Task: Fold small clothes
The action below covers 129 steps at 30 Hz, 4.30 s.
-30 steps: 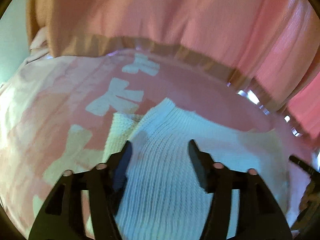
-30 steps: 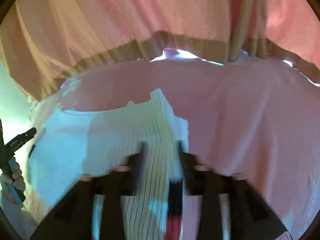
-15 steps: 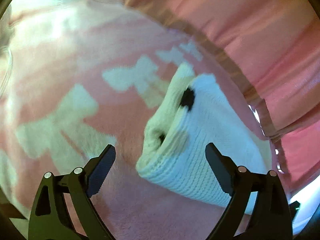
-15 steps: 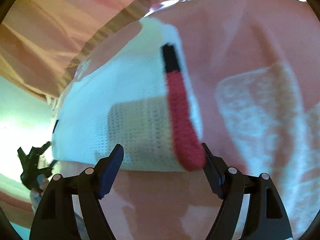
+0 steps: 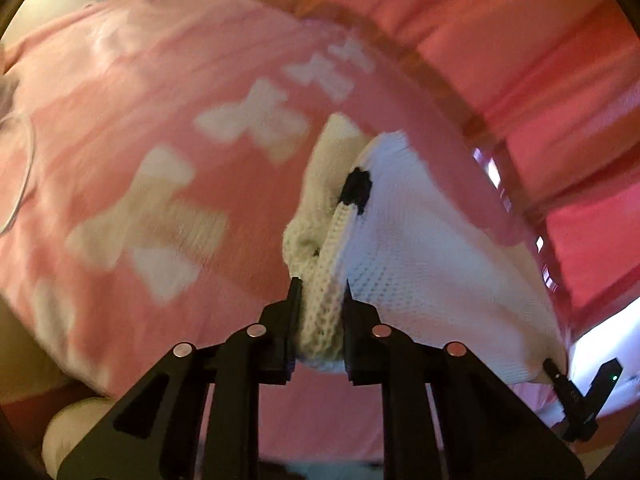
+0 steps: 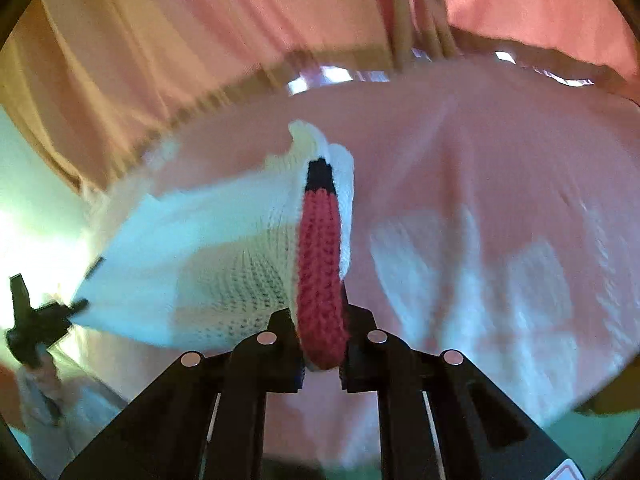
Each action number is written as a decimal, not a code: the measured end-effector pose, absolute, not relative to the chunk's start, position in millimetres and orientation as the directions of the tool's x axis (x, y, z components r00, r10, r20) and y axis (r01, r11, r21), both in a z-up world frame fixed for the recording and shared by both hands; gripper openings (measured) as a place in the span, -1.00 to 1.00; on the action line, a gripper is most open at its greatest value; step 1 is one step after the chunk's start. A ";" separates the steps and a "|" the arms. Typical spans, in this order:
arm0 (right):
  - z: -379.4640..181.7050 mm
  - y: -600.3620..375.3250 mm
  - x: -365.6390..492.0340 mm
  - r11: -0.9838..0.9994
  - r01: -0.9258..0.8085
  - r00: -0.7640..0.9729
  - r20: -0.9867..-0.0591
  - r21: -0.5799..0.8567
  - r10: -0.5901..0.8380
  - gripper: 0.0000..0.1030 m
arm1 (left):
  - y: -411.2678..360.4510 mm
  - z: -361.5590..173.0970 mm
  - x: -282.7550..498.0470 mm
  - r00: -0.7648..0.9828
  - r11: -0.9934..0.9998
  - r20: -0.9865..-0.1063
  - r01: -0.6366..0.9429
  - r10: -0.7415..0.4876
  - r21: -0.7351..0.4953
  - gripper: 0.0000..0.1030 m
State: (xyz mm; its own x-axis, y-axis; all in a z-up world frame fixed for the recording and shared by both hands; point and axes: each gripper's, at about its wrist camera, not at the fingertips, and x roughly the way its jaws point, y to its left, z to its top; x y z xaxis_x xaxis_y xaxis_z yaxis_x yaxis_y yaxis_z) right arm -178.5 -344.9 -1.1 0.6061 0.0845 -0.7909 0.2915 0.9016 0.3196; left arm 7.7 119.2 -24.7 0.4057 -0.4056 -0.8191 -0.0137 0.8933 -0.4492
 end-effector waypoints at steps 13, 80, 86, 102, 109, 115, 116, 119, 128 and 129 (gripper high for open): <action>12.2 -356.0 -148.6 0.939 0.259 0.633 -0.774 0.226 0.012 0.07 | 85.7 35.4 2.8 0.629 0.953 -0.722 0.118 -0.289 -0.278 0.53; -37.5 -345.9 -0.6 0.940 0.214 0.659 -0.750 0.264 0.061 -0.91 | -22.1 -47.9 111.3 0.599 0.969 -0.774 0.237 -0.207 -0.076 -0.13; -33.2 -361.1 -12.4 0.925 0.262 0.662 -0.749 0.275 0.035 -0.95 | -26.2 -48.0 105.3 0.630 0.967 -0.757 0.253 -0.172 -0.009 -0.10; -50.5 -274.3 -15.2 0.959 -0.009 0.600 -0.766 0.283 0.232 -1.00 | -50.3 -49.7 76.2 0.616 0.939 -0.754 0.344 -0.229 -0.004 0.35; -46.8 -371.7 -53.4 0.903 0.288 0.635 -0.769 0.318 0.068 -0.99 | -50.1 -50.9 82.2 0.614 0.945 -0.760 0.327 -0.213 0.000 0.39; -55.0 -363.9 -48.2 0.929 0.311 0.588 -0.809 0.201 -0.022 -1.00 | -50.9 -52.0 79.2 0.621 0.945 -0.755 0.326 -0.208 0.009 0.40; -50.4 -363.5 -51.0 0.931 0.303 0.606 -0.795 0.205 -0.022 -0.98 | -50.9 -52.1 79.1 0.621 0.946 -0.755 0.325 -0.208 0.007 0.40; -39.3 -366.8 -46.5 0.920 0.323 0.637 -0.770 0.223 -0.037 -0.54 | -50.8 -49.0 77.2 0.624 0.946 -0.752 0.323 -0.212 0.001 0.39; -49.5 -368.6 -22.5 0.909 0.306 0.624 -0.781 0.282 0.032 -0.24 | -8.2 -44.1 101.5 0.617 0.974 -0.757 0.190 -0.215 -0.121 0.34; -53.2 -365.4 -16.8 0.915 0.302 0.609 -0.793 0.267 0.030 -0.47 | -5.8 -47.9 106.0 0.608 0.976 -0.766 0.180 -0.209 -0.124 0.30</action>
